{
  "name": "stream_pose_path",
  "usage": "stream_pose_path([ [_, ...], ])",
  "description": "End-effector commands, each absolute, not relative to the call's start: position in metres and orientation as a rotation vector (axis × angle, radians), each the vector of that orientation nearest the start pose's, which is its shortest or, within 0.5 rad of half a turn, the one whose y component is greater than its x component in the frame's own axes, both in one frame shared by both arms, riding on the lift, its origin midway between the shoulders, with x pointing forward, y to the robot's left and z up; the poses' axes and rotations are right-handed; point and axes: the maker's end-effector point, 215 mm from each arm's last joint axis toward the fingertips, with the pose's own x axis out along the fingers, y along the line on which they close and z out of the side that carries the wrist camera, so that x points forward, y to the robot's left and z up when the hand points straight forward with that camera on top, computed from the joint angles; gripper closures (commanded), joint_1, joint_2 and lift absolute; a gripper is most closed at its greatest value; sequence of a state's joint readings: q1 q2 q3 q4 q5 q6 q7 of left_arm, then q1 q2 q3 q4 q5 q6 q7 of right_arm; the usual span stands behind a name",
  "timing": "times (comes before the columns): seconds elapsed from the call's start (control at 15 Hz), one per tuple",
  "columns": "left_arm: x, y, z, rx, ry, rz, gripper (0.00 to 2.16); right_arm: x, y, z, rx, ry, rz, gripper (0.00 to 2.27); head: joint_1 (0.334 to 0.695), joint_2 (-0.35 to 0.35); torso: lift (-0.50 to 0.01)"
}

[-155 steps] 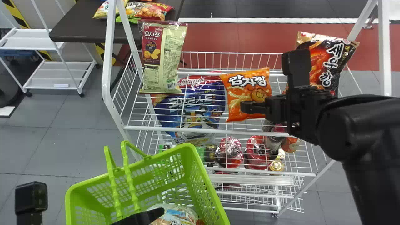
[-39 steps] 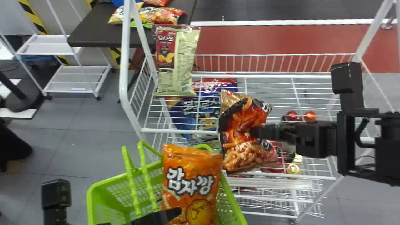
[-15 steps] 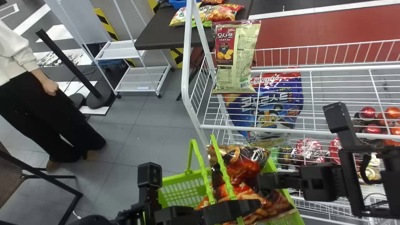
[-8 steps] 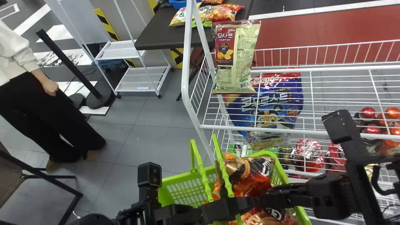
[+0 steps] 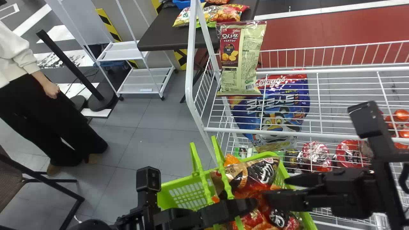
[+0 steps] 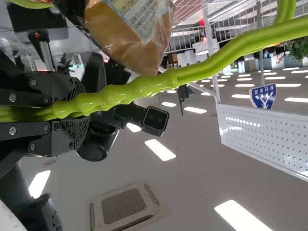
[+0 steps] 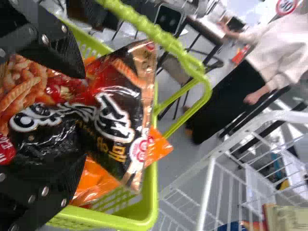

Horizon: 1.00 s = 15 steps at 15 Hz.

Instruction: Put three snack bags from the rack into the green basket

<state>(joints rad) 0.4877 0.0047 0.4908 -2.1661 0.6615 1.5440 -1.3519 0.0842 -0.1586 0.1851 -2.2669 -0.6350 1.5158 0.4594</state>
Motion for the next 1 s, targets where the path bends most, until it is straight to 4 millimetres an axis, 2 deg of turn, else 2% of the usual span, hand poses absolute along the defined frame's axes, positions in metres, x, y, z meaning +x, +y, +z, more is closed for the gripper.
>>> stream_pose_path([
  [0.0, 0.228, 0.137, -0.316, -1.332, 0.667, -1.124, 2.15, 0.320, 0.015, -0.346, 0.369, 0.888, 1.079, 0.05, 0.695, 0.350, 0.000],
  [0.13, 0.228, 0.138, -0.316, -1.332, 0.663, -1.123, 2.15, 0.363, -0.011, -0.332, 0.390, 0.750, 0.987, 0.04, 0.695, 0.341, 0.000],
  [0.27, 0.229, 0.139, -0.314, -1.335, 0.656, -1.123, 2.15, 0.422, -0.049, -0.342, 0.297, 0.595, 0.822, 0.05, 0.695, 0.290, 0.000],
  [0.33, 0.228, 0.139, -0.314, -1.336, 0.655, -1.125, 2.15, 0.444, -0.063, -0.346, 0.254, 0.527, 0.761, 0.05, 0.695, 0.227, 0.000],
  [0.53, 0.228, 0.139, -0.313, -1.337, 0.655, -1.129, 2.15, 0.487, -0.089, -0.352, 0.099, 0.340, 0.597, 0.04, 0.695, 0.129, 0.000],
  [0.6, 0.228, 0.139, -0.312, -1.336, 0.655, -1.130, 2.15, 0.494, -0.095, -0.354, 0.057, 0.282, 0.551, 0.04, 0.695, 0.110, 0.000],
  [0.73, 0.227, 0.139, -0.313, -1.340, 0.660, -1.128, 2.15, 0.496, -0.103, -0.359, 0.004, 0.170, 0.482, 0.04, 0.695, 0.067, 0.000],
  [0.93, 0.224, 0.139, -0.314, -1.348, 0.664, -1.127, 2.15, 0.469, -0.109, -0.371, 0.023, 0.108, 0.458, 0.04, 0.695, 0.053, 0.000],
])
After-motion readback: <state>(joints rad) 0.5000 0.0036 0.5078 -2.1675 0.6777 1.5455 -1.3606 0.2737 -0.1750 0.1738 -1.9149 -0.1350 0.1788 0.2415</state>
